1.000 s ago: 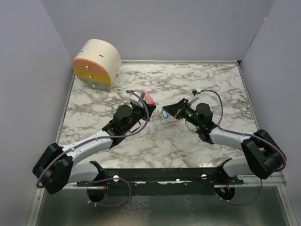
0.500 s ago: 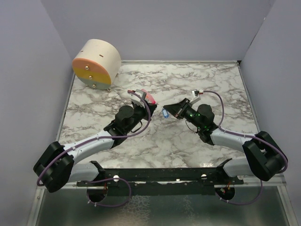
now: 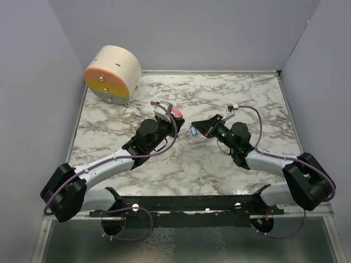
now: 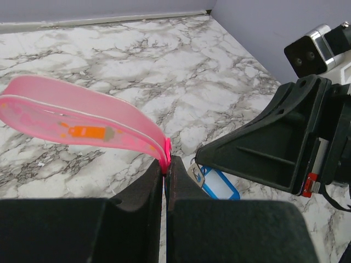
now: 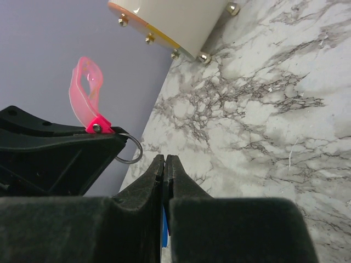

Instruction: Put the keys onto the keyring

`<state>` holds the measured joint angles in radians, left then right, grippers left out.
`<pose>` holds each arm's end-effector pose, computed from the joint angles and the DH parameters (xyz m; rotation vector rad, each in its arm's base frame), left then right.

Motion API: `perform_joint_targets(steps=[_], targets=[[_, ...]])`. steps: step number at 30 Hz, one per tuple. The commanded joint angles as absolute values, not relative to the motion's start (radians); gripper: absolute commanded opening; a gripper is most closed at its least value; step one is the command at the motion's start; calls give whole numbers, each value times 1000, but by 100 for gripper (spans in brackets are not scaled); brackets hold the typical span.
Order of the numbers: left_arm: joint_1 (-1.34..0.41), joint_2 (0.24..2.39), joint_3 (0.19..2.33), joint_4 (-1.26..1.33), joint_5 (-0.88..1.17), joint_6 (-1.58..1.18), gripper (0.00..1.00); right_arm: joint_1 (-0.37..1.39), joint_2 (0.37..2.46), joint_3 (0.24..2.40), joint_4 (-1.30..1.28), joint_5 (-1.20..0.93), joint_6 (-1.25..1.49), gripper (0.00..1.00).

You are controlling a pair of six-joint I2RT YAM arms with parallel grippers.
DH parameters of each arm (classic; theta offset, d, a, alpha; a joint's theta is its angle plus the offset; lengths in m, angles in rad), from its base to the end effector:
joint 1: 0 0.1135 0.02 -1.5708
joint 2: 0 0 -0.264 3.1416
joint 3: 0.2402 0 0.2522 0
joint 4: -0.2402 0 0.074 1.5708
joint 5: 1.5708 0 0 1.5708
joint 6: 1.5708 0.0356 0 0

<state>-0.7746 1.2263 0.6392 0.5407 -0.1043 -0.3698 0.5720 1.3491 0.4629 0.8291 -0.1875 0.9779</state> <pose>0.2008 -0.1913 0.2712 0.2549 1.6570 -0.7921 0.2252 0.1529 0.2130 0.2059 1.7924 1.3083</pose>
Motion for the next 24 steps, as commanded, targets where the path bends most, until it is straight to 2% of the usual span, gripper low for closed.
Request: perform_joint_targets(steps=[1, 13, 24], targets=[[-779, 1249, 716, 468, -109, -387, 0, 567, 1343, 448, 895, -139, 868, 1], [-779, 1290, 824, 300, -91, -415, 0, 568, 1303, 363, 1061, -103, 648, 1], [-779, 1310, 842, 285, -71, -422, 0, 568, 1298, 351, 1091, -115, 612, 1]])
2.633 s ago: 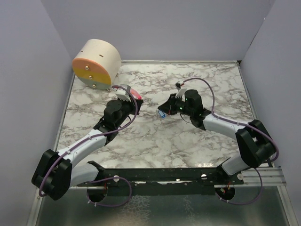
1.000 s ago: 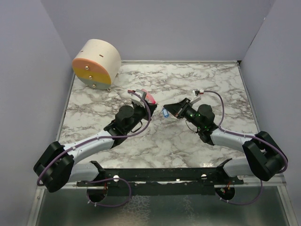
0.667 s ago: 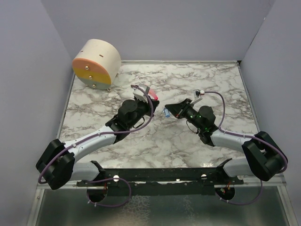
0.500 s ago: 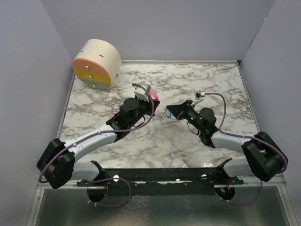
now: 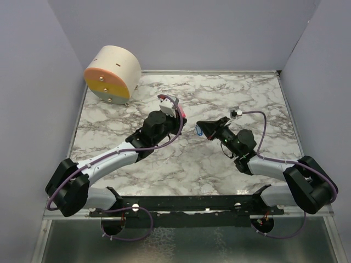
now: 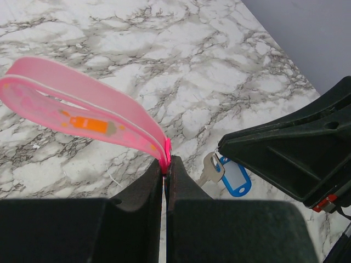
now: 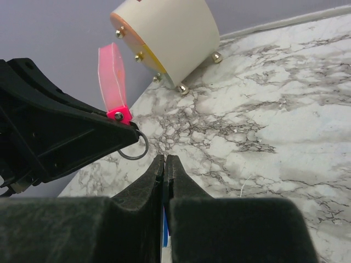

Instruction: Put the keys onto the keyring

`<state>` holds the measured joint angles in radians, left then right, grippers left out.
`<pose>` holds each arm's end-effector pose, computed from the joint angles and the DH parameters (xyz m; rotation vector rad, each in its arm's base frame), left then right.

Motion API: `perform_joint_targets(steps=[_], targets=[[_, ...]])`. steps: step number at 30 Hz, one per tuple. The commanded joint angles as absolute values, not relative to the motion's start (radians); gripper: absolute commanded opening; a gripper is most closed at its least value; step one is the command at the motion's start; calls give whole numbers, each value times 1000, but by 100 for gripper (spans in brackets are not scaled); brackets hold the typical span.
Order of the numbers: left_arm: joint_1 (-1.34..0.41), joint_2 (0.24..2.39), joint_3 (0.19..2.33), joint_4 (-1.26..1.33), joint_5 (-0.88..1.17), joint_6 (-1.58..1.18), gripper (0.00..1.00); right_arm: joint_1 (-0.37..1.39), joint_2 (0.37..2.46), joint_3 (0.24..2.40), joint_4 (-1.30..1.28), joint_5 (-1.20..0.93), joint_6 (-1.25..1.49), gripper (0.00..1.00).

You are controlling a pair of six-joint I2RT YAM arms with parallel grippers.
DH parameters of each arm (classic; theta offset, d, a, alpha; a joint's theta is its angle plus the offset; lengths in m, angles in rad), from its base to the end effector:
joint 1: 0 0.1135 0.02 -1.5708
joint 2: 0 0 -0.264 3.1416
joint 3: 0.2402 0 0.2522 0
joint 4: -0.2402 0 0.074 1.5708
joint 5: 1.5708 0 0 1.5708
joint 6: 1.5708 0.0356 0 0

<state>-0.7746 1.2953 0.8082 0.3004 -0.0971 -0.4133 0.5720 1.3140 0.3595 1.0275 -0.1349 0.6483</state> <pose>0.2170 -0.2076 0.2856 0.2551 1.8045 -0.7713 0.2097 0.1407 0.2116 -0.0549 1.5959 1.0699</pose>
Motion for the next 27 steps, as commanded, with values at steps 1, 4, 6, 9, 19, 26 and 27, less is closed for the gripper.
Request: perform_joint_targets(steps=[1, 4, 6, 9, 19, 26, 27], targets=[[-779, 1312, 842, 285, -70, -422, 0, 568, 1298, 351, 1090, -115, 611, 1], [-779, 1316, 844, 285, -68, -422, 0, 568, 1298, 352, 1089, -118, 611, 1], [-779, 1317, 844, 285, -68, -422, 0, 568, 1300, 354, 1088, -119, 612, 1], [-779, 1321, 845, 285, -67, -422, 0, 568, 1302, 355, 1087, -122, 612, 1], [-779, 1333, 853, 290, -51, -430, 0, 568, 1331, 380, 1056, -136, 621, 1], [-779, 1307, 783, 411, -52, -410, 0, 567, 1347, 432, 909, -134, 812, 1], [-779, 1303, 769, 436, -55, -402, 0, 567, 1347, 434, 899, -141, 843, 1]])
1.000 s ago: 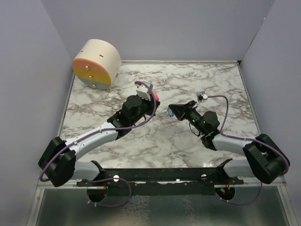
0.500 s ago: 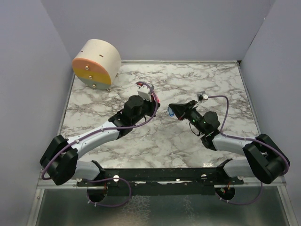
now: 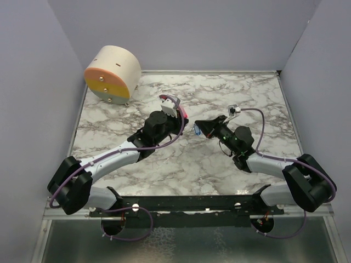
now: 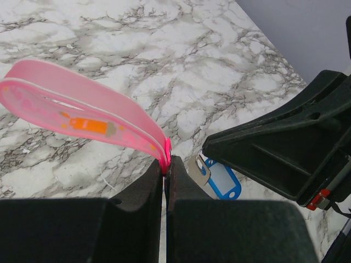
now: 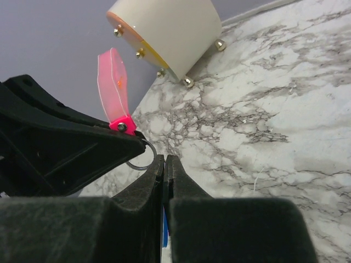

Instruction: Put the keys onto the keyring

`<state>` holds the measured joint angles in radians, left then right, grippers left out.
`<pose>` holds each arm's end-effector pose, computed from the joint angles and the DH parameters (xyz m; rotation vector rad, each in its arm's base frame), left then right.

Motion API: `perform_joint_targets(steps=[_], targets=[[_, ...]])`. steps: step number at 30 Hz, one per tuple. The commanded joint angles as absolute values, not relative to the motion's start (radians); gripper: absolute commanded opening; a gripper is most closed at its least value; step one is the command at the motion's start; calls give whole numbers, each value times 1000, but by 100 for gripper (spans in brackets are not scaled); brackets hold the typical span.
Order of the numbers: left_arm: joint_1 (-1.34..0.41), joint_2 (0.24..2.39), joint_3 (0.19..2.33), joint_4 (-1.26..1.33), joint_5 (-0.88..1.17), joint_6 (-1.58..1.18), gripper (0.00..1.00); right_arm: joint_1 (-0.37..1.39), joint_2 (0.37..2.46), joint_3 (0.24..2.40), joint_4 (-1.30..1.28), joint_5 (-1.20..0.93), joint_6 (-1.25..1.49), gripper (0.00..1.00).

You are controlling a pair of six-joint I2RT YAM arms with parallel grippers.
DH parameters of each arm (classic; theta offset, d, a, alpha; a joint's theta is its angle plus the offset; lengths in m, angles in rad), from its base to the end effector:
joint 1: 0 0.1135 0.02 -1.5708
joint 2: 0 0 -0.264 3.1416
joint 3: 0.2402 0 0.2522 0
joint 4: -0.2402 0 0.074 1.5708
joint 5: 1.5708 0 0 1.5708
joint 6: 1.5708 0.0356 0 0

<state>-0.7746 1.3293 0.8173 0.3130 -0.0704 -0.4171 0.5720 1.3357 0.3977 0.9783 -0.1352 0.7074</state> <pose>0.2213 -0.2130 0.2805 0.2748 1.8191 -0.7911 0.2168 0.1453 0.2126 -0.0044 1.6404 1.1059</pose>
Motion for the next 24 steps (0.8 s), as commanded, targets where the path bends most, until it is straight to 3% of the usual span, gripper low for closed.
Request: perform_joint_targets(steps=[1, 24], targets=[[-779, 1300, 755, 457, -61, -397, 0, 568, 1347, 436, 887, -144, 872, 1], [-783, 1313, 677, 621, -19, -347, 0, 568, 1413, 463, 839, -187, 1070, 1]])
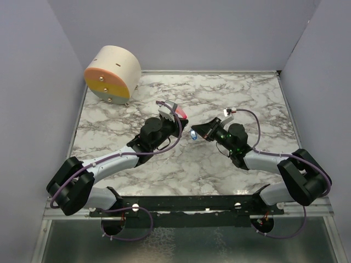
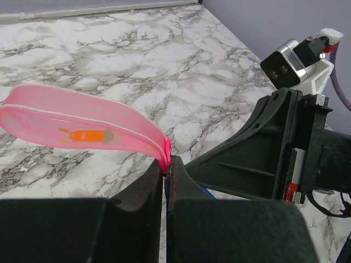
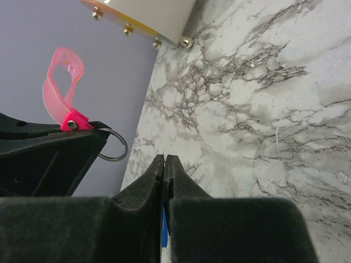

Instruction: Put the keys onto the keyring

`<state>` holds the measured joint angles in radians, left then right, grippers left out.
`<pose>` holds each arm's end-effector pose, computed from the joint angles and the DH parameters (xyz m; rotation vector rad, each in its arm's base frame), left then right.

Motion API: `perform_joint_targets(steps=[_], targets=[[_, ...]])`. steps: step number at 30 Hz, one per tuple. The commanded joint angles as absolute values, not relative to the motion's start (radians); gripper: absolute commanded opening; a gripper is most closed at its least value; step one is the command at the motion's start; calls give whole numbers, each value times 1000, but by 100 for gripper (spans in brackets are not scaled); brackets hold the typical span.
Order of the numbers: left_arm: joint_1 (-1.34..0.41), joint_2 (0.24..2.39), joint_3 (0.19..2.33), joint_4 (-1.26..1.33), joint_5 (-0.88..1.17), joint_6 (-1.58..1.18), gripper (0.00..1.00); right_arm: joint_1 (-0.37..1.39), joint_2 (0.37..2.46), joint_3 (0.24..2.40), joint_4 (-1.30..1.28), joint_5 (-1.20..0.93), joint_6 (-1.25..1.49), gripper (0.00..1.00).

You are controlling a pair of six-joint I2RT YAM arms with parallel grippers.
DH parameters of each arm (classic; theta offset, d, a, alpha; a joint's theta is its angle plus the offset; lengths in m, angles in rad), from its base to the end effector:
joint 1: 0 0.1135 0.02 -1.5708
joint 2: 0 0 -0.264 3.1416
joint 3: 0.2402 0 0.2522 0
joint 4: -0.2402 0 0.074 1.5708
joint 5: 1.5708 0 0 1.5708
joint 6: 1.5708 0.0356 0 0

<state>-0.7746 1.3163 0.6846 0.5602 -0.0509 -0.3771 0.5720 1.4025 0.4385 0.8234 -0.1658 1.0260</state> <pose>0.2128 -0.2057 0.2649 0.2978 1.6836 -0.8300 0.2262 0.1526 0.1915 0.2931 1.8760 1.2884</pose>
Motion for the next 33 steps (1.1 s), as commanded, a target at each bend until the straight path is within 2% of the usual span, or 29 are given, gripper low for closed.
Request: perform_joint_targets(steps=[1, 33], targets=[[-784, 1316, 674, 626, -18, -342, 0, 568, 1412, 461, 838, -187, 1078, 1], [-835, 1347, 648, 697, -95, -116, 0, 568, 1366, 400, 811, -135, 1251, 1]])
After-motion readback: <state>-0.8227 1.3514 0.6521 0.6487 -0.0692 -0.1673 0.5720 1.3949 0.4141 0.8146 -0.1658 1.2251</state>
